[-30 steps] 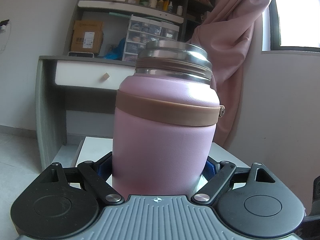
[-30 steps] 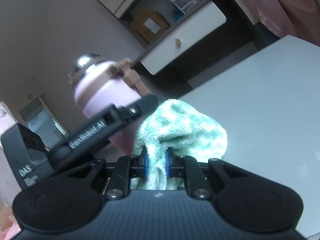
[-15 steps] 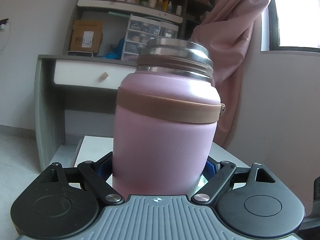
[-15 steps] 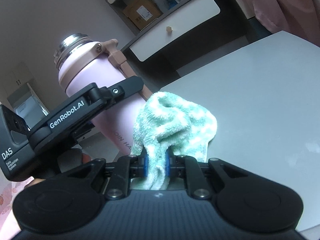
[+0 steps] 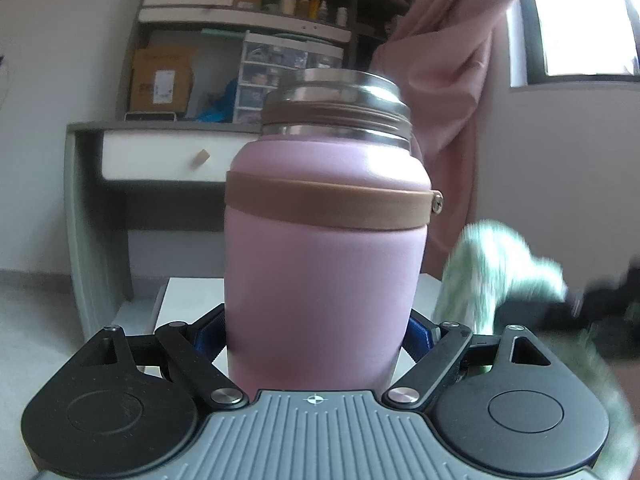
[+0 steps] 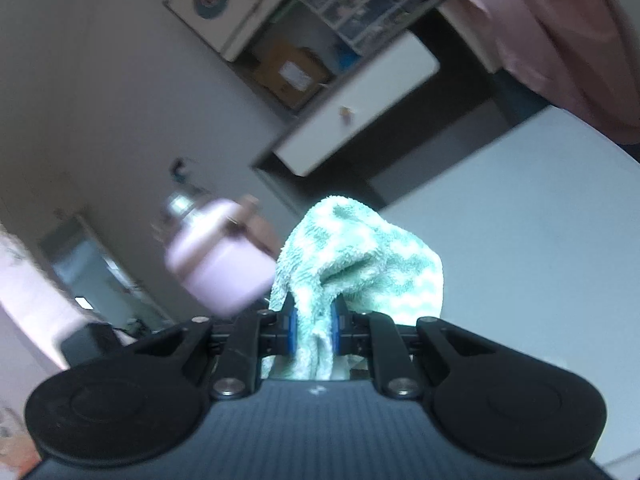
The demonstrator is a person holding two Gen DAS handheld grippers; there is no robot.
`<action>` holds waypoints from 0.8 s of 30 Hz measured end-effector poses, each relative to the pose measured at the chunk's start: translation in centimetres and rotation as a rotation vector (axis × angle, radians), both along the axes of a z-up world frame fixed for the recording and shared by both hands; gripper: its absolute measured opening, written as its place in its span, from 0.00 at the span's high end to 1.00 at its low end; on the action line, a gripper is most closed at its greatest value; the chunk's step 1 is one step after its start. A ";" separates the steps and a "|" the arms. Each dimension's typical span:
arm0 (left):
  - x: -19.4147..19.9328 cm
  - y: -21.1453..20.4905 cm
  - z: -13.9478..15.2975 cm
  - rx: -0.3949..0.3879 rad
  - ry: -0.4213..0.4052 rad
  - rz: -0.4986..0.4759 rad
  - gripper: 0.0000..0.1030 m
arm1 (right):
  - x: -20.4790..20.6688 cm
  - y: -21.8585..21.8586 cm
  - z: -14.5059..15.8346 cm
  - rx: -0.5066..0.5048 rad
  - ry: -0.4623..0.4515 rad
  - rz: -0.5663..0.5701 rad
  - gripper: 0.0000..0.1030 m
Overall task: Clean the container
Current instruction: 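Move the towel in the right gripper around to the bottle's other side, then rub the towel up and down the bottle side with the right gripper while the left gripper holds it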
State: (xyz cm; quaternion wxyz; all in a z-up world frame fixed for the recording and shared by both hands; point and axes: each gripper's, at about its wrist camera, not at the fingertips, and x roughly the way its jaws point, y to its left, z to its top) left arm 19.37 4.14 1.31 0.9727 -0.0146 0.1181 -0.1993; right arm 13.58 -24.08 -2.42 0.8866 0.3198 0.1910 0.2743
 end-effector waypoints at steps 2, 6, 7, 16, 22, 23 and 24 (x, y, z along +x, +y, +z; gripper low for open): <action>-0.2 0.0 0.0 0.010 -0.008 -0.005 0.17 | 0.3 -0.4 1.0 0.000 -0.010 0.020 0.86; -0.5 -0.2 0.0 0.027 -0.013 -0.007 0.17 | 1.7 -0.9 2.2 0.042 0.000 0.064 0.86; -0.5 -0.2 -0.1 0.031 -0.014 -0.004 0.17 | 2.1 -0.7 2.4 0.047 -0.001 0.081 0.86; -0.6 -0.2 -0.2 0.047 -0.015 -0.005 0.20 | 3.2 2.5 2.5 -0.020 0.021 0.075 0.86; -0.7 -0.3 -0.2 0.063 -0.021 -0.001 0.19 | 3.0 2.9 2.8 -0.026 0.028 0.089 0.85; -0.7 -0.4 -0.2 0.065 -0.022 -0.001 0.19 | 2.9 3.1 2.9 -0.037 0.026 0.088 0.85; -0.8 -0.4 -0.2 0.067 -0.023 0.000 0.19 | 2.8 3.3 3.0 -0.047 0.024 0.087 0.85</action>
